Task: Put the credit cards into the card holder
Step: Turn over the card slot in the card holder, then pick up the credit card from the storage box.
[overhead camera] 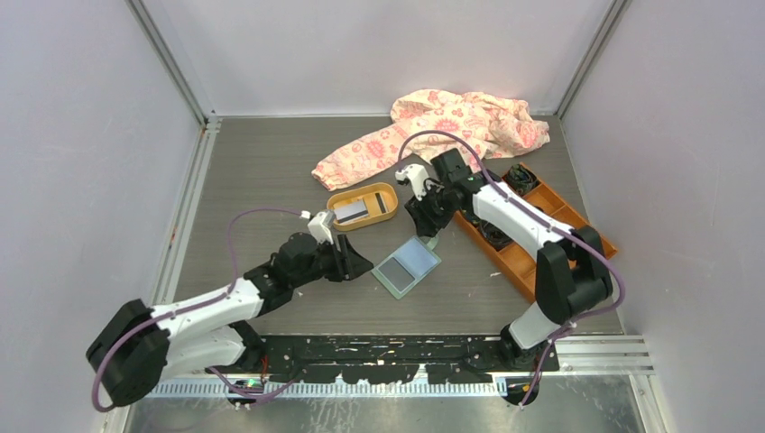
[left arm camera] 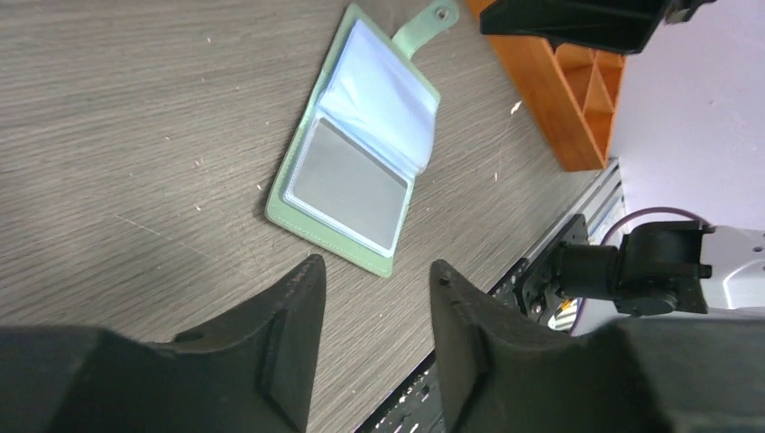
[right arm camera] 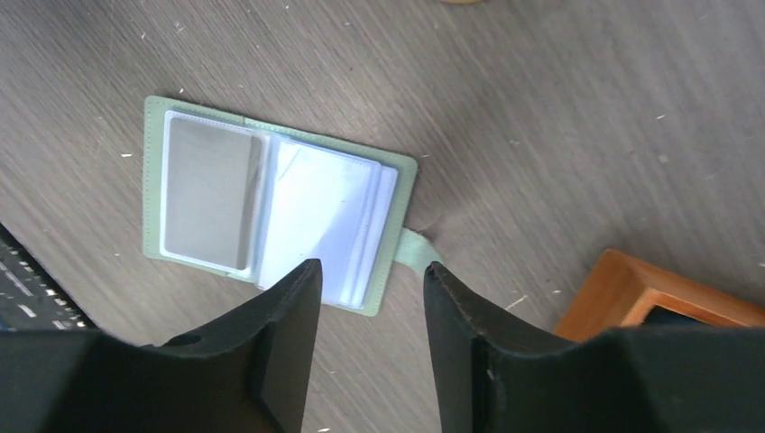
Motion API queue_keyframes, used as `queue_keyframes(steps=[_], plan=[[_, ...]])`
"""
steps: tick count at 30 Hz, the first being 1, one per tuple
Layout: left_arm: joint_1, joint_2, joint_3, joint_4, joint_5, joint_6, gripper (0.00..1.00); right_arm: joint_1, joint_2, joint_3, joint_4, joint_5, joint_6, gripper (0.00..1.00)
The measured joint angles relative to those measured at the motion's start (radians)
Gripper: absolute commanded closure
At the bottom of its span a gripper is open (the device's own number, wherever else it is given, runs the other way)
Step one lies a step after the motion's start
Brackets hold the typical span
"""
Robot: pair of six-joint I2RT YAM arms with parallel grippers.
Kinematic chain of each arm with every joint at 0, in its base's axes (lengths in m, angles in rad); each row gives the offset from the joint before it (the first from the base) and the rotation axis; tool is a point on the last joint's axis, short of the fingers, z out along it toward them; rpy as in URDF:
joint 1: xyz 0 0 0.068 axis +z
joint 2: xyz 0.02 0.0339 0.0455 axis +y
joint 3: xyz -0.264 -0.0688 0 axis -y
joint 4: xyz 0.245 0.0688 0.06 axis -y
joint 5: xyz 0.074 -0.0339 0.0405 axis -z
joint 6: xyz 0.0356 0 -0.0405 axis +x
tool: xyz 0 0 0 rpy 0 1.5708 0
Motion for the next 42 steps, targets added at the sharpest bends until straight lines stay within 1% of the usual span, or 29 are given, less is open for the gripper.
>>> queue_keyframes(steps=[1, 2, 3, 4, 5, 7, 10, 12, 14, 15, 17, 20, 21, 24, 27, 30, 34, 42], plan=[[0.003, -0.030, -0.008, -0.004, -0.007, 0.010, 0.41, -0.002, -0.024, -0.019, 0.023, 0.003, -0.011, 0.36], [0.006, -0.067, -0.018, -0.012, -0.018, 0.026, 0.36, -0.005, -0.047, -0.041, 0.047, 0.005, -0.022, 0.26], [0.011, -0.100, -0.025, -0.027, -0.027, 0.039, 0.31, -0.005, -0.068, -0.064, 0.073, 0.007, -0.034, 0.12], [0.018, -0.137, -0.030, -0.050, -0.040, 0.055, 0.28, -0.006, -0.087, -0.083, 0.090, 0.010, -0.044, 0.02], [0.026, -0.166, -0.031, -0.073, -0.051, 0.067, 0.25, -0.007, -0.107, -0.105, 0.112, 0.014, -0.061, 0.01], [0.051, -0.230, -0.031, -0.130, -0.071, 0.095, 0.22, -0.007, -0.143, -0.130, 0.153, 0.017, -0.082, 0.00], [0.105, -0.307, -0.013, -0.225, -0.096, 0.139, 0.21, -0.007, -0.151, -0.111, 0.199, 0.005, -0.060, 0.01], [0.144, -0.326, 0.017, -0.273, -0.098, 0.166, 0.21, -0.007, -0.108, -0.026, 0.167, -0.039, -0.042, 0.01], [0.187, -0.322, 0.055, -0.309, -0.088, 0.190, 0.21, -0.007, -0.018, 0.127, 0.130, -0.115, -0.013, 0.02], [0.209, -0.312, 0.077, -0.325, -0.078, 0.202, 0.21, -0.007, 0.028, 0.197, 0.138, -0.155, 0.009, 0.03], [0.267, -0.273, 0.131, -0.356, -0.045, 0.221, 0.22, -0.006, 0.089, 0.272, 0.174, -0.220, 0.077, 0.06], [0.361, -0.198, 0.202, -0.375, 0.022, 0.243, 0.24, 0.002, 0.170, 0.317, 0.229, -0.309, 0.228, 0.13], [0.382, -0.180, 0.212, -0.375, 0.038, 0.246, 0.25, 0.005, 0.198, 0.328, 0.238, -0.326, 0.264, 0.17], [0.439, -0.125, 0.219, -0.369, 0.086, 0.252, 0.29, 0.023, 0.318, 0.395, 0.256, -0.369, 0.402, 0.22], [0.476, -0.052, 0.219, -0.347, 0.131, 0.235, 0.32, 0.039, 0.424, 0.446, 0.255, -0.377, 0.486, 0.28], [0.502, 0.033, 0.219, -0.304, 0.171, 0.211, 0.34, 0.050, 0.506, 0.485, 0.235, -0.360, 0.537, 0.31], [0.513, 0.132, 0.232, -0.269, 0.198, 0.190, 0.38, 0.057, 0.556, 0.534, 0.202, -0.317, 0.555, 0.31], [0.514, 0.332, 0.352, -0.246, 0.208, 0.154, 0.53, 0.064, 0.643, 0.633, 0.167, -0.201, 0.555, 0.32]])
